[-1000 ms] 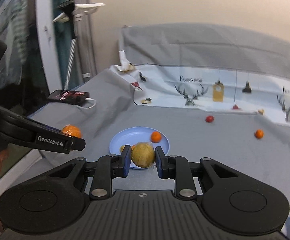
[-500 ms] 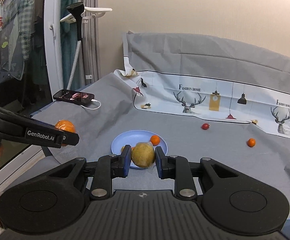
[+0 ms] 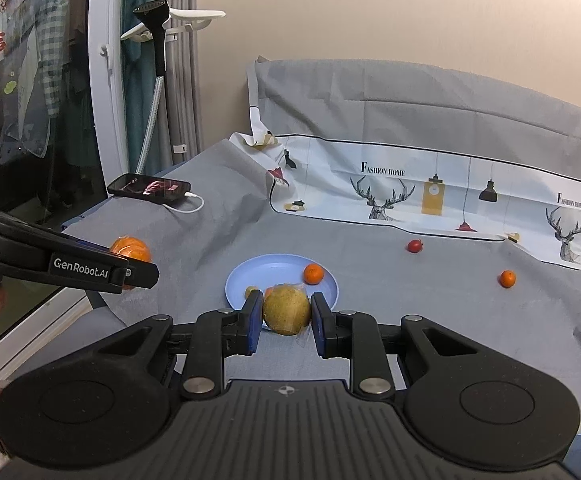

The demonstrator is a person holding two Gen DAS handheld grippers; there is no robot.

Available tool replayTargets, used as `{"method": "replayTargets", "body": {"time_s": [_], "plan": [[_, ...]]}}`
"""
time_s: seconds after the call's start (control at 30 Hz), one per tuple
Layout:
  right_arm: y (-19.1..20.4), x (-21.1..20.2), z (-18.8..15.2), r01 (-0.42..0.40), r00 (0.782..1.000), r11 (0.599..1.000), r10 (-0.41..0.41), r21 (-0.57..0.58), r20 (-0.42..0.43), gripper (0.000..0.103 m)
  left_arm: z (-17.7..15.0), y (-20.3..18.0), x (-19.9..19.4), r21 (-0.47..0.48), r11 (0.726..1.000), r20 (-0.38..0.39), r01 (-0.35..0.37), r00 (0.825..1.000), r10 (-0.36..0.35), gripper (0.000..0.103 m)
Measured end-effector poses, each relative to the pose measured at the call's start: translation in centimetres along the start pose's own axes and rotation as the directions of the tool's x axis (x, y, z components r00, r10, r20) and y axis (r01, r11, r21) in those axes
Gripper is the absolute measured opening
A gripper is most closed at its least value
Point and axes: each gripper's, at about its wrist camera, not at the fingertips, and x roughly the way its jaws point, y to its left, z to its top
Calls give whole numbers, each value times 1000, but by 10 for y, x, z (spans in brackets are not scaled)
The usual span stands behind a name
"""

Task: Organize fruits
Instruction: 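Carry the netted orange and yellow fruit onto the blue plate and open both tools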

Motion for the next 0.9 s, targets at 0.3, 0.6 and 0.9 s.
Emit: {"method": "replayTargets", "body": {"time_s": [0.3, 0.6, 0.9], "plan": [[3, 11, 3, -6, 1000, 1000, 6, -7, -27, 27, 0, 4, 10, -6, 1000, -16, 1, 1000, -1, 37], [3, 23, 2, -9, 998, 1000, 8, -12, -63, 27, 2, 10, 25, -16, 1000, -46, 3, 999, -4, 37], [5, 42, 4, -14, 994, 1000, 12, -24, -106, 27, 8, 17, 44, -23, 1000, -72, 2, 997, -4, 37]]}}
